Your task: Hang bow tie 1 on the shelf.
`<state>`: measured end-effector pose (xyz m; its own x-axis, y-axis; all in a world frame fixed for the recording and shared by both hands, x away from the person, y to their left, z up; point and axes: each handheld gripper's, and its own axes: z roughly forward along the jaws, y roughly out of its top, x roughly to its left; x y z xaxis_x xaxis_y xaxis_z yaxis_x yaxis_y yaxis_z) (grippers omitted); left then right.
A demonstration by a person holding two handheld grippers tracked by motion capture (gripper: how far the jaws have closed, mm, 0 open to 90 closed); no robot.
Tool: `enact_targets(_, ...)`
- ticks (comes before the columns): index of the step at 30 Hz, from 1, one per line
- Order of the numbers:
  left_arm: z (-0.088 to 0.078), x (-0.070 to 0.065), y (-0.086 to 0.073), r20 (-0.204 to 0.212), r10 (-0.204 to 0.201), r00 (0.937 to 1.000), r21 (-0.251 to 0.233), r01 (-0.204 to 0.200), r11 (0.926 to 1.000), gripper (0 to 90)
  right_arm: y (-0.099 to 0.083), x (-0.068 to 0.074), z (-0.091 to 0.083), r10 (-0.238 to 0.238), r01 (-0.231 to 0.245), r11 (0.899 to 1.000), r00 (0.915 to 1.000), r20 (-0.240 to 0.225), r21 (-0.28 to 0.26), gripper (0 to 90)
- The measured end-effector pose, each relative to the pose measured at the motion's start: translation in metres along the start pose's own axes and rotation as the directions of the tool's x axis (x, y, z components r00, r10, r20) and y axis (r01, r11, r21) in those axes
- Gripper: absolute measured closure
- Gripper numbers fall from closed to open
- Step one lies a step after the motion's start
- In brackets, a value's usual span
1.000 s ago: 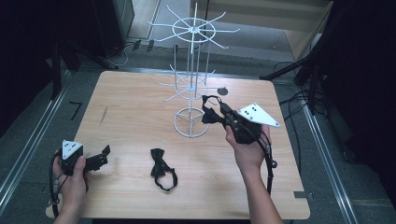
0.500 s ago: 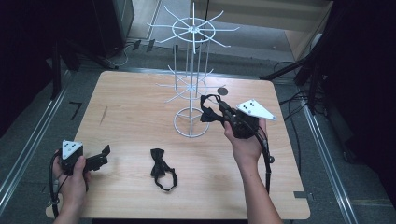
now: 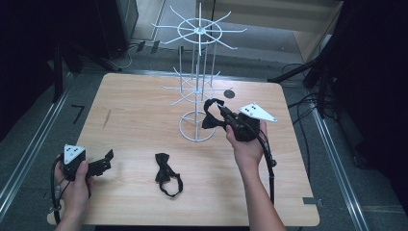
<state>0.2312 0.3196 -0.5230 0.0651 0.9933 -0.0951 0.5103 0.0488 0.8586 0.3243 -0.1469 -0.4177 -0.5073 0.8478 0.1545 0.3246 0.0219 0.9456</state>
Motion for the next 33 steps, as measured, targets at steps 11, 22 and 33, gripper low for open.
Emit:
enact_targets(11,0.0,0.0,0.0,0.001,0.0,1.0,0.002,0.0,1.0,0.0,-0.004,0.002,0.006,0.0,0.0,1.0,0.9998,-0.018,0.01,88.0)
enact_targets(22,0.0,0.0,0.0,0.001,-0.001,1.0,0.0,0.001,1.0,0.0,-0.011,0.001,0.009,0.009,-0.009,1.0,0.9999,-0.015,0.005,69.3)
enact_targets(33,0.0,-0.001,0.0,-0.001,0.001,1.0,0.001,-0.001,1.0,0.0,-0.019,0.004,-0.003,0.001,0.0,1.0,1.0,0.007,-0.018,48.6)
